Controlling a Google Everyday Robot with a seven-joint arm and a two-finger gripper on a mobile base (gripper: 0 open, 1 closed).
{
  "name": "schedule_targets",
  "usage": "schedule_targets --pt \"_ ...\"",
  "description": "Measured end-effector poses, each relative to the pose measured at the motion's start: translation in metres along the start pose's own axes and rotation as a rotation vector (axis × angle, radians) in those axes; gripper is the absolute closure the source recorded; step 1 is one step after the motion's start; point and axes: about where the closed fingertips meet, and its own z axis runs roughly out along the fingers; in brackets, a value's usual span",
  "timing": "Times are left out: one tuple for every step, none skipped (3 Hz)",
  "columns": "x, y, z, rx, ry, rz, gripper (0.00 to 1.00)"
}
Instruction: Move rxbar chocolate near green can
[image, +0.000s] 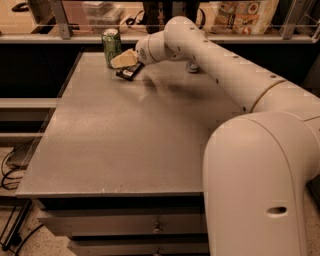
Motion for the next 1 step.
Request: schedule_targets --pt "0.0 0.0001 0.0001 0.0 0.0 0.0 0.0"
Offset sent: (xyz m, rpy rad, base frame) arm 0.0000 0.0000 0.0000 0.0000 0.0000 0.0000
